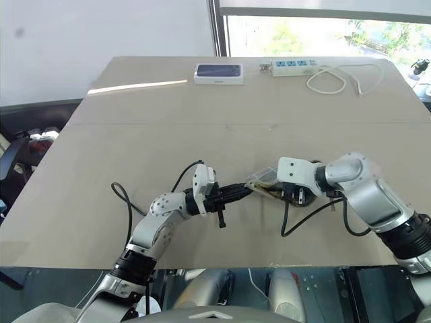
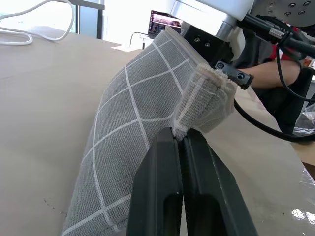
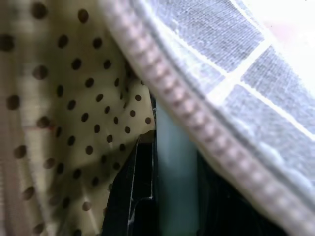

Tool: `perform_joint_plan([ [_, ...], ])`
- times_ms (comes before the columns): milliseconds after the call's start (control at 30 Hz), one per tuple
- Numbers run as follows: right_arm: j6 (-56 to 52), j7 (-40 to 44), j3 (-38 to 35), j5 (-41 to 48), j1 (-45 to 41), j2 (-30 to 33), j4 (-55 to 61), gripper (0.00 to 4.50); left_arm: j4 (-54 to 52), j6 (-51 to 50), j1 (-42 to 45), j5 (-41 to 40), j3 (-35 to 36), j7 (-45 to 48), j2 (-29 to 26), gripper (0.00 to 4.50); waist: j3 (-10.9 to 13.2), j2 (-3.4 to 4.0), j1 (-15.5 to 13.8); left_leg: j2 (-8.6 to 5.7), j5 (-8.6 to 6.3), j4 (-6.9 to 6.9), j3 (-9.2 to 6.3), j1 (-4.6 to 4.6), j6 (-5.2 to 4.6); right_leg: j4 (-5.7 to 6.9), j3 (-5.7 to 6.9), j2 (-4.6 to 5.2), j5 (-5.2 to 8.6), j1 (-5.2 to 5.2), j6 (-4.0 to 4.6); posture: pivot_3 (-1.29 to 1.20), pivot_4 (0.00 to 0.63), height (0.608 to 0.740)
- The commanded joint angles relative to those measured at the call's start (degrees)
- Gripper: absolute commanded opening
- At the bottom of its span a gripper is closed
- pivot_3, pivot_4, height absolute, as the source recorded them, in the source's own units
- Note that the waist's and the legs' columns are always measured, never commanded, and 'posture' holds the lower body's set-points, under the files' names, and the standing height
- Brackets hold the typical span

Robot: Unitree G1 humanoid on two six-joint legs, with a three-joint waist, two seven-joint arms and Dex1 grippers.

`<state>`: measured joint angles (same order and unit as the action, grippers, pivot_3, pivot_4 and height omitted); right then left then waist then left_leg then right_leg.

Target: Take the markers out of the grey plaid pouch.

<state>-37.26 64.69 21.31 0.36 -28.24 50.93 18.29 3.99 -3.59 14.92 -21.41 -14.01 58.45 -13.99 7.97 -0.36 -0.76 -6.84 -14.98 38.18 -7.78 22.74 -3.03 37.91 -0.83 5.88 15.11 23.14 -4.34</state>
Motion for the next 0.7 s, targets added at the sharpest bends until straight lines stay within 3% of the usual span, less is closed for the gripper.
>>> perform_joint_plan([
  [33, -2.19, 0.99, -4.52, 2.96, 0.06, 1.65, 4.05, 0.38, -0.05, -0.10, 0.23, 0.23, 0.62, -0.23, -0.06, 0.00, 0.01, 0.00, -0.02, 0.00, 0.00, 0.00, 0.00, 0.00, 0.00, 0.00, 0.00, 0.00, 0.00, 0.00, 0.00, 0.00, 0.150, 0.738],
  [467, -18.49, 0.02, -20.35, 21.30, 1.95, 2.20, 8.72, 0.38, 1.16, 0.51, 0.65, 0.63, 0.41, 0.31, 0.07, 0.00, 0.08, 0.01, -0.09, 0.00, 0.00, -0.02, -0.03, 0.08, -0.01, -0.04, 0.03, 0.02, 0.00, 0.01, 0.00, 0.00, 0.150, 0.738],
  [700, -21.47, -3.49, -20.81, 24.95, 2.68, 2.19, 8.37, 0.38, 1.94, 0.99, 1.14, 0.78, 0.46, 0.28, 0.48, 0.00, 0.09, 0.01, -0.07, 0.00, -0.01, -0.03, -0.02, 0.10, -0.01, -0.04, 0.03, 0.04, 0.00, 0.01, 0.00, 0.00, 0.150, 0.738],
])
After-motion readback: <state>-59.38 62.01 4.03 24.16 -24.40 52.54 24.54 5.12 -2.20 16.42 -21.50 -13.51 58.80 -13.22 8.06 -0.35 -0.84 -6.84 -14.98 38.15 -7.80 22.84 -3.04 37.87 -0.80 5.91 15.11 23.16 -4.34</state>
